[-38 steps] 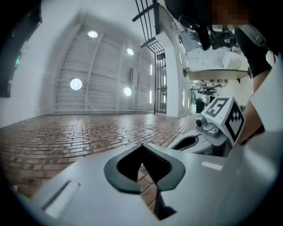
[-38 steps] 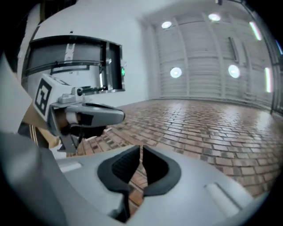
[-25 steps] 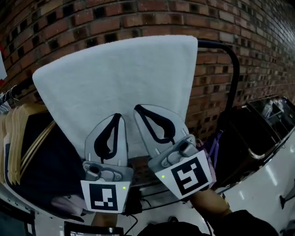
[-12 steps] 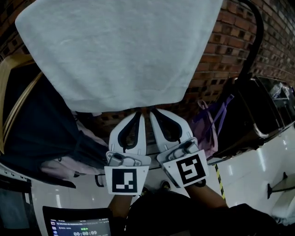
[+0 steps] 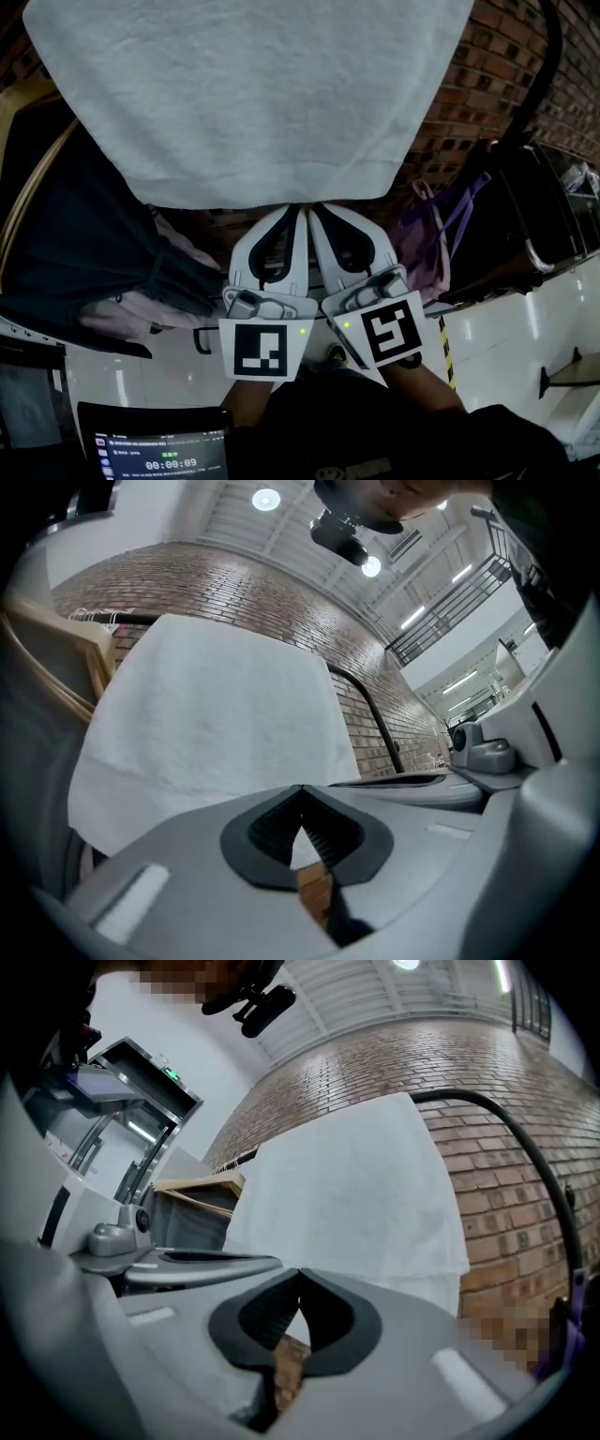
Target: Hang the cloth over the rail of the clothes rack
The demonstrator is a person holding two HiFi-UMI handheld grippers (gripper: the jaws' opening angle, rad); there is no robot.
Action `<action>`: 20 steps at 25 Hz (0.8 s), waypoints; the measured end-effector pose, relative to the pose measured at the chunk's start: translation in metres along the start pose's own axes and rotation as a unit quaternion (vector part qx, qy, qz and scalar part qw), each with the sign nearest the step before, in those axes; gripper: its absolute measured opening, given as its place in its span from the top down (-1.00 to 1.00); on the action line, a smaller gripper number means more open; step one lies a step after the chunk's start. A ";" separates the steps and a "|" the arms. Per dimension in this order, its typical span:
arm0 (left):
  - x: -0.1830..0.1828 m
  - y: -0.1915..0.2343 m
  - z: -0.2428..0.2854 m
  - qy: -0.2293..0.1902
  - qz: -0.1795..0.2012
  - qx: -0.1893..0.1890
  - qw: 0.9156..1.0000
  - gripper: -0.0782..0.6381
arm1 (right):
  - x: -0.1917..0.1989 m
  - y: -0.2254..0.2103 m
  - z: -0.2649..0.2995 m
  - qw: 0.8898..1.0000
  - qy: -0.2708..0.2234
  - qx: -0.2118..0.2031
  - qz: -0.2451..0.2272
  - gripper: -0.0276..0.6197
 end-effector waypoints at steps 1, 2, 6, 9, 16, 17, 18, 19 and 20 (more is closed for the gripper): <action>0.001 -0.001 0.002 0.001 -0.003 0.000 1.000 0.76 | 0.001 -0.002 0.001 1.000 0.001 0.000 0.002 0.90; 0.002 -0.001 0.004 0.001 -0.006 0.001 1.000 0.76 | 0.001 -0.003 0.001 1.000 0.002 -0.001 0.004 0.90; 0.003 -0.004 0.005 -0.001 -0.005 0.004 1.000 0.76 | 0.002 -0.006 0.000 1.000 -0.001 -0.001 0.005 0.90; 0.003 -0.005 0.006 -0.002 -0.004 0.004 1.000 0.76 | 0.002 -0.007 0.000 1.000 -0.004 -0.001 0.001 0.90; 0.004 -0.002 0.009 -0.008 -0.012 -0.002 1.000 0.76 | 0.003 -0.007 0.005 1.000 -0.005 0.004 -0.014 0.90; 0.005 -0.001 0.009 -0.009 -0.012 -0.003 1.000 0.76 | 0.003 -0.007 0.005 1.000 -0.005 0.005 -0.015 0.91; 0.005 0.000 0.009 -0.009 -0.012 -0.003 1.000 0.76 | 0.003 -0.006 0.006 1.000 -0.005 0.006 -0.016 0.90; 0.006 0.000 0.009 -0.008 -0.012 -0.002 1.000 0.76 | 0.004 -0.006 0.007 1.000 -0.004 0.006 -0.016 0.90; 0.007 0.001 0.009 -0.006 -0.011 -0.001 1.000 0.76 | 0.004 -0.007 0.008 1.000 -0.003 0.007 -0.016 0.91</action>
Point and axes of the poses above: the fingertips, and each gripper's own axes: z forward along the fingers, y to its left, x out of its underside, the point moved 5 cm from there along -z, backward along the fingers, and after that the axes turned 12 degrees about z, right-handed, at the moved point
